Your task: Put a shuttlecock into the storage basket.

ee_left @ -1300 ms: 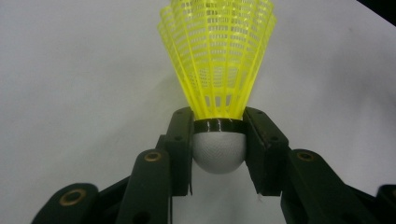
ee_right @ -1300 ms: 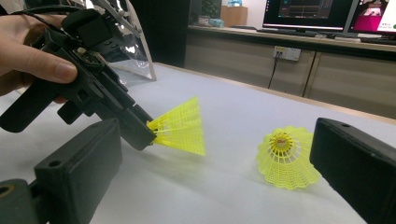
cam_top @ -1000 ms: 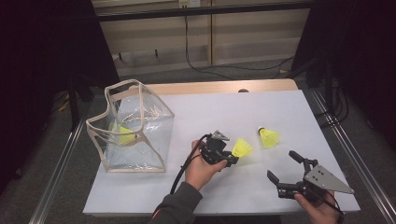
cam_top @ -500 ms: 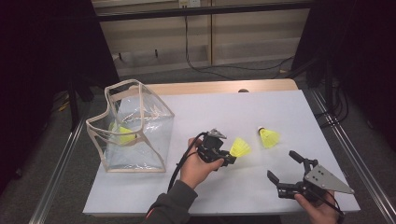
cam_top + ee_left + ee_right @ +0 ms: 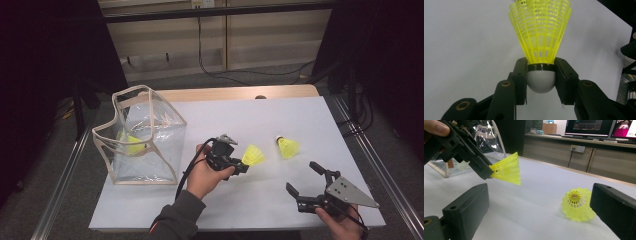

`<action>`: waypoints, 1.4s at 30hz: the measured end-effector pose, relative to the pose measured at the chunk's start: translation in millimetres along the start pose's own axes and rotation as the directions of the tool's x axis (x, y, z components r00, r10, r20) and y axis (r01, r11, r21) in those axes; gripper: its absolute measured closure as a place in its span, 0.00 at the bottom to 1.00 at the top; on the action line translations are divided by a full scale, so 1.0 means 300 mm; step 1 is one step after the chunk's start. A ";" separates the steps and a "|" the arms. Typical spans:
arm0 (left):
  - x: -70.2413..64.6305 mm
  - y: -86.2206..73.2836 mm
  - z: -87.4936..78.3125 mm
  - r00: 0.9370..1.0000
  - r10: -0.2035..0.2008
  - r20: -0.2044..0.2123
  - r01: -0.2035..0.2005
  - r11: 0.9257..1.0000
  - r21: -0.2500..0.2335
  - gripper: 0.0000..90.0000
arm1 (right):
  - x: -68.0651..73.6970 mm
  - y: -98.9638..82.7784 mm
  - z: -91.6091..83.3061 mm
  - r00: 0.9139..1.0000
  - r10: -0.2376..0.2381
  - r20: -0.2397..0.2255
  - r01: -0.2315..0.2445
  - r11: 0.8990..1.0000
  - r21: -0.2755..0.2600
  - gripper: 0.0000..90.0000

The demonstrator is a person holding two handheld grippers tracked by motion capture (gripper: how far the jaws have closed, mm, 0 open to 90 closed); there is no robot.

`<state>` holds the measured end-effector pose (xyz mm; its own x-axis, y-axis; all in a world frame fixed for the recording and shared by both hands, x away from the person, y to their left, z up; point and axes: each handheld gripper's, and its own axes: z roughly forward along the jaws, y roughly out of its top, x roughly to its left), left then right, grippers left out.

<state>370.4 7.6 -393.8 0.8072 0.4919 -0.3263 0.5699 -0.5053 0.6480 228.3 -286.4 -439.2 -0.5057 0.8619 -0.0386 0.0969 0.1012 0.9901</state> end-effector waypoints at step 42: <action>0.027 0.042 -0.136 1.000 -0.004 -0.025 0.004 1.000 0.013 0.72 | 0.000 0.001 -0.001 1.000 -0.006 0.004 0.006 1.000 0.002 0.02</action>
<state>377.8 34.2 -360.4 0.8009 0.5115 -0.3112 0.5752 -0.5128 0.6374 228.1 -286.4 -438.9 -0.5027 0.8633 -0.0451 0.0953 0.1071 0.9897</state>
